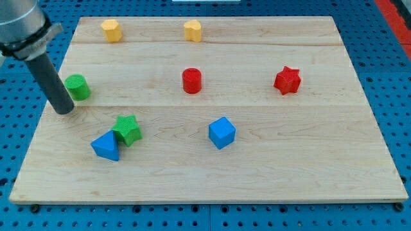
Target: Form a triangle using the green blocks and blue triangle
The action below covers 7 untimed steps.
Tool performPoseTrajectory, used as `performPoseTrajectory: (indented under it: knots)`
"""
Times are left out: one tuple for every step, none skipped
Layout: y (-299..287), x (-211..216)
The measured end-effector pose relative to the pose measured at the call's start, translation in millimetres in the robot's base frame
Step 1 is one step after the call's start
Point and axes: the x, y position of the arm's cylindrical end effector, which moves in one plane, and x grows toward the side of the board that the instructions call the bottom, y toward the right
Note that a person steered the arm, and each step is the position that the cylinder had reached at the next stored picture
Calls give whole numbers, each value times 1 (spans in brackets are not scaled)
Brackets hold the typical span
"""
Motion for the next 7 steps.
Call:
performPoseTrajectory:
  knots:
    - [33,46]
    - [55,74]
    - [67,88]
    - [71,100]
    - [77,107]
    - [96,111]
    - [124,111]
